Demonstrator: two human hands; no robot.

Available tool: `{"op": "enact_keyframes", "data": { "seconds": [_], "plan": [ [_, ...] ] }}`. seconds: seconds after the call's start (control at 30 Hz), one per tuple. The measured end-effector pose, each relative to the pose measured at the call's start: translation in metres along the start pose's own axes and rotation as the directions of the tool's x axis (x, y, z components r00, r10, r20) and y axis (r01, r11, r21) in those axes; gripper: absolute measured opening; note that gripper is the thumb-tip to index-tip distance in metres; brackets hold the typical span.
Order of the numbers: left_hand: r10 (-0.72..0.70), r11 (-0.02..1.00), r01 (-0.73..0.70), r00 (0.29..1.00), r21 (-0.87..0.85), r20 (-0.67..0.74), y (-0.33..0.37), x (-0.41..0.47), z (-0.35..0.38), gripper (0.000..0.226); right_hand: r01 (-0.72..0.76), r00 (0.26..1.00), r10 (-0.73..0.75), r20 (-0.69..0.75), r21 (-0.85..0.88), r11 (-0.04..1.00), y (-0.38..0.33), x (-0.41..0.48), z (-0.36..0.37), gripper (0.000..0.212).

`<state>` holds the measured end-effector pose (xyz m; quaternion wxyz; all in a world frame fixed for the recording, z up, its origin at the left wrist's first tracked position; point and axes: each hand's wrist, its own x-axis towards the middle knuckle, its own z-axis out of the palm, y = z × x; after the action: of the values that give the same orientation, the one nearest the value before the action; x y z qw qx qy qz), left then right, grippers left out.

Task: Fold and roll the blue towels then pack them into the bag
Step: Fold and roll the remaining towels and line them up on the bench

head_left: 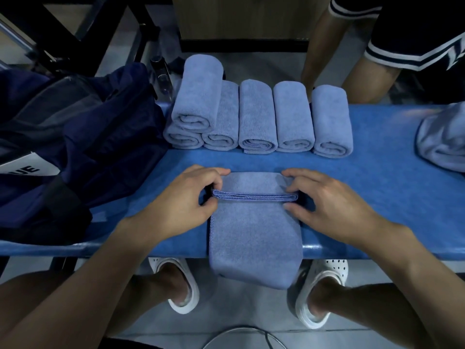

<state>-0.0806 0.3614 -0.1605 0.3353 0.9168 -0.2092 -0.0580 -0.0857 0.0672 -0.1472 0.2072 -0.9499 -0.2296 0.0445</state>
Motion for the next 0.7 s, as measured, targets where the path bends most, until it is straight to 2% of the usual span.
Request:
{"op": "enact_keyframes", "data": {
  "seconds": [0.07, 0.13, 0.23, 0.37, 0.4, 0.47, 0.53, 0.57, 0.63, 0.7],
  "plan": [
    [0.007, 1.000, -0.007, 1.000, 0.007, 0.004, 0.000, 0.000, 0.000, 0.022, -0.028, 1.000, 0.028, -0.003, 0.046, 0.999, -0.003, 0.001, -0.001, 0.033],
    [-0.011, 1.000, 0.011, 1.000, -0.002, 0.005, 0.001, 0.000, 0.001, 0.013, -0.054, 0.998, 0.055, -0.011, 0.123, 0.991, -0.002, 0.003, 0.002, 0.029],
    [-0.041, 0.999, 0.041, 0.999, -0.008, -0.033, 0.003, 0.002, 0.004, 0.024, -0.101, 0.994, 0.107, -0.017, 0.219, 0.970, 0.001, 0.006, 0.007, 0.033],
    [-0.058, 0.998, 0.059, 0.998, 0.014, -0.037, 0.002, 0.005, 0.007, 0.022, -0.142, 0.989, 0.148, -0.002, 0.277, 0.950, 0.001, 0.008, 0.007, 0.025],
    [-0.070, 0.997, 0.071, 0.997, 0.013, -0.026, 0.002, 0.005, 0.006, 0.024, -0.152, 0.988, 0.155, 0.011, 0.268, 0.951, 0.001, 0.008, 0.007, 0.035],
    [-0.092, 0.995, 0.092, 0.996, 0.038, -0.002, 0.003, 0.005, 0.005, 0.044, -0.166, 0.986, 0.165, 0.026, 0.245, 0.955, 0.001, 0.009, 0.007, 0.057],
    [-0.124, 0.990, 0.122, 0.992, 0.066, 0.024, 0.005, 0.006, 0.006, 0.062, -0.198, 0.980, 0.194, 0.039, 0.262, 0.945, 0.000, 0.010, 0.006, 0.071],
    [-0.142, 0.988, 0.140, 0.989, 0.062, 0.033, 0.006, 0.007, 0.007, 0.063, -0.219, 0.976, 0.215, 0.043, 0.277, 0.936, 0.001, 0.011, 0.006, 0.075],
    [-0.153, 0.988, 0.152, 0.987, 0.035, 0.039, 0.009, 0.008, 0.007, 0.053, -0.220, 0.975, 0.218, 0.040, 0.285, 0.933, 0.001, 0.011, 0.006, 0.070],
    [-0.161, 0.987, 0.161, 0.986, 0.001, 0.047, 0.013, 0.010, 0.005, 0.039, -0.180, 0.983, 0.184, 0.010, 0.279, 0.943, 0.000, 0.012, 0.007, 0.049]
  ]
}}
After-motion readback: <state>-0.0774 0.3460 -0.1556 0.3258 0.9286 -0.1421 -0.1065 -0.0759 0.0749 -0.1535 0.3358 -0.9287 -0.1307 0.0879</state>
